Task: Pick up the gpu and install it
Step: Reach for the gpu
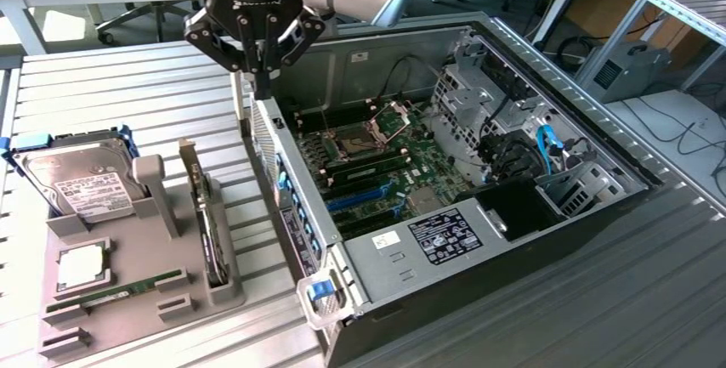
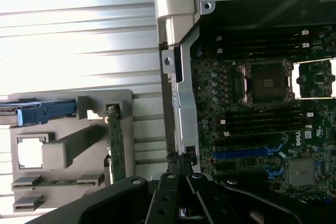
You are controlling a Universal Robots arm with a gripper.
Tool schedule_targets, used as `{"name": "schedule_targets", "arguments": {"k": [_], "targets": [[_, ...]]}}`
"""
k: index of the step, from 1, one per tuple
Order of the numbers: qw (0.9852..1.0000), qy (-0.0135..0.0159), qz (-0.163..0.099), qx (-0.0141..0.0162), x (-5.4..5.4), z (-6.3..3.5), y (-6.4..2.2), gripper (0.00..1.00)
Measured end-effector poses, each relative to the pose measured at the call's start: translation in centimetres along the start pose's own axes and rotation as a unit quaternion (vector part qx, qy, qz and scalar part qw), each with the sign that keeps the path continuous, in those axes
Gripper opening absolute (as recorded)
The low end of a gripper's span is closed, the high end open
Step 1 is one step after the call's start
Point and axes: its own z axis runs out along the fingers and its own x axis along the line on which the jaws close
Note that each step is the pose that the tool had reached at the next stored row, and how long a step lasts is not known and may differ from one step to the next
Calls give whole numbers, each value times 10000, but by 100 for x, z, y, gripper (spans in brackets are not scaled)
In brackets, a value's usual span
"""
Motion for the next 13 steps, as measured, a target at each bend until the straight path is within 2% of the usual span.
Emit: {"name": "schedule_targets", "arguments": {"k": [13], "targets": [[10000, 0, 0, 2, 31, 2, -3, 11]]}}
